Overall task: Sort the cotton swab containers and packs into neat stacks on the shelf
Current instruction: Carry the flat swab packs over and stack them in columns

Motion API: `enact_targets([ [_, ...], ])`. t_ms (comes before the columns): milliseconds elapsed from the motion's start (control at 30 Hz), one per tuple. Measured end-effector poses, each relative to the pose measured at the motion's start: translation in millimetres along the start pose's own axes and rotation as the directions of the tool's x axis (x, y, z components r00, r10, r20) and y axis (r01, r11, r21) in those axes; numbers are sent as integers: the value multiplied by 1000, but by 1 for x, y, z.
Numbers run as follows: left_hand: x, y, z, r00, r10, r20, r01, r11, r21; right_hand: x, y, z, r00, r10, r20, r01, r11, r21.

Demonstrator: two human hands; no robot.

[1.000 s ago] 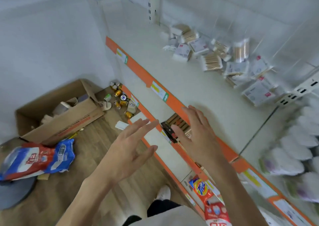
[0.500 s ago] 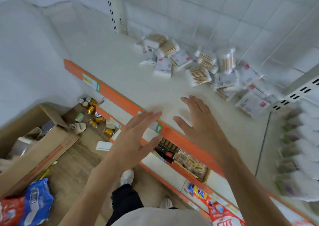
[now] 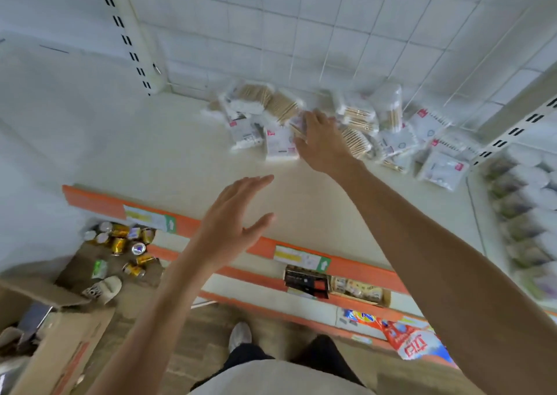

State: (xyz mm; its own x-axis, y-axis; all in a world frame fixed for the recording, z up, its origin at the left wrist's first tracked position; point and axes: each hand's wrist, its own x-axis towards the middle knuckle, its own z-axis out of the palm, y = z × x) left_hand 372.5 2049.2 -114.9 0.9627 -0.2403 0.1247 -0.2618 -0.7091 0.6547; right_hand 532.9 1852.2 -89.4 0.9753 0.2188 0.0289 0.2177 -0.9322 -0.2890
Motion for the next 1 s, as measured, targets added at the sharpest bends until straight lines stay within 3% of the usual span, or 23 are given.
enact_targets([
  [300,67,-34,5,997,27,74,-27,1000,-12,-77,-1,19,995,63,77,-59,997,-59],
  [433,102,-37,12,989,105,106,-115,990,88,-100,-8,16,988,133,79,-129,990,-54],
  [733,121,-40,32,987,101,125,-129,961,246,-121,-28,21,971,229,64,-220,968,-124],
  [867,111,-48,26,970,190,150,-222,945,239,-121,-28,18,968,246,51,-241,967,-85],
  [1000,85,-45,14,973,181,146,-206,962,178,-132,-27,16,953,303,-3,-302,949,91],
])
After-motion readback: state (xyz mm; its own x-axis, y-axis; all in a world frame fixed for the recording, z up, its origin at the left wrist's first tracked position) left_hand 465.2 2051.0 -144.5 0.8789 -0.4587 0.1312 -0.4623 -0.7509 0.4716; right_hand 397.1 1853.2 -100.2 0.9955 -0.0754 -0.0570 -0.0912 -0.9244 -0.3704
